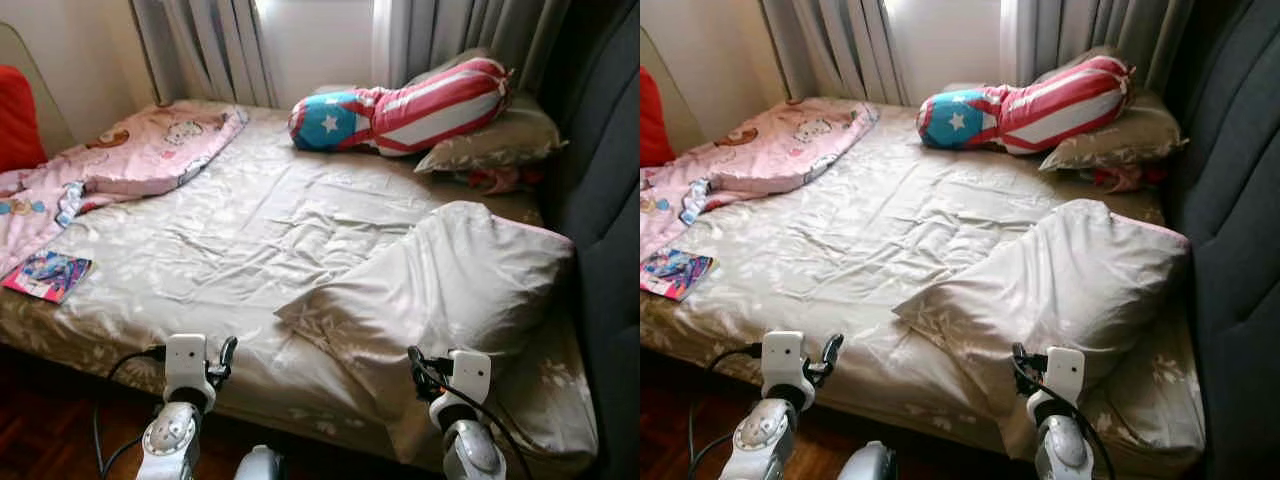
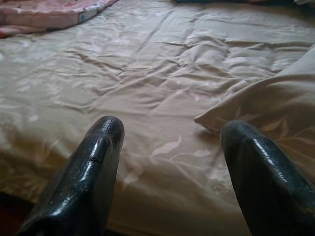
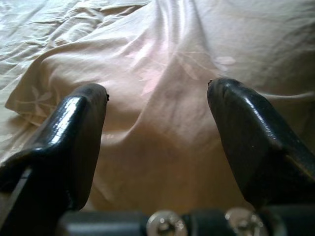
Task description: Clean up the room
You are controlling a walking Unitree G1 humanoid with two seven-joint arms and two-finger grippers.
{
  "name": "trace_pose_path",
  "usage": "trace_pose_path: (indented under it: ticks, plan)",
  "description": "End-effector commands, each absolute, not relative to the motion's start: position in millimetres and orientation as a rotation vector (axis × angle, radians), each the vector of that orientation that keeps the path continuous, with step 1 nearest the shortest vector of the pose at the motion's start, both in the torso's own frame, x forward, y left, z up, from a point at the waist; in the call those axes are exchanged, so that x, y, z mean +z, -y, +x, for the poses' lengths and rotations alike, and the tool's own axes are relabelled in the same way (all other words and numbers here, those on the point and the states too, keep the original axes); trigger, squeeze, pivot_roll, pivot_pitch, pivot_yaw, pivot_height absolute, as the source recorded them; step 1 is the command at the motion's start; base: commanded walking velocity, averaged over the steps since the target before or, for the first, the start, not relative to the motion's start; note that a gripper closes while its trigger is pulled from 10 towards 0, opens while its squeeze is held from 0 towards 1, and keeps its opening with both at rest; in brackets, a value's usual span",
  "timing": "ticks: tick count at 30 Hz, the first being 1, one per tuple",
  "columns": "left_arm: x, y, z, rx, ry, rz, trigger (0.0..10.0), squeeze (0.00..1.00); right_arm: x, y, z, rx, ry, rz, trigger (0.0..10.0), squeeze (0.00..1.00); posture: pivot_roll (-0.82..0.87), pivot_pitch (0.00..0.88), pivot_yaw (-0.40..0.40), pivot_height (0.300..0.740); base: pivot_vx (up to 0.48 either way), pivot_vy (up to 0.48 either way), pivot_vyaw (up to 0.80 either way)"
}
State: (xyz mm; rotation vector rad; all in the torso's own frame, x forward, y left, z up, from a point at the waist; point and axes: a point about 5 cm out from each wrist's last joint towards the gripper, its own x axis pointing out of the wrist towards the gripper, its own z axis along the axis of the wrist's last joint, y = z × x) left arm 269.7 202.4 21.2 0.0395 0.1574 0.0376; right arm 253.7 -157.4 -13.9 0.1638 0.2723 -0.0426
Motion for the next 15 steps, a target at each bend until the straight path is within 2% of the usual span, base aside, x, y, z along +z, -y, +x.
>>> trace_pose_path:
  ticks: [1,6,15]
  plan:
    - [23.7,-202.1,273.1,0.034,-0.144,0.035,10.0,0.0,-10.7,155.4,258.1,-0.031,-0.264,0.168,10.0,0.0,-0.01,0.0,0.005,0.65,0.0,0.0,0.0]
    - [24.0,-204.5,273.5,0.036,-0.142,0.037,10.0,0.0,-10.1,154.6,259.4,-0.029,-0.262,0.172,10.0,0.0,-0.01,0.0,0.007,0.65,0.0,0.0,0.0]
    - [24.8,-206.9,274.4,0.034,-0.139,0.042,10.0,0.0,-9.3,152.9,260.8,-0.027,-0.26,0.177,10.0,0.0,-0.01,0.0,0.01,0.65,0.275,0.0,0.0]
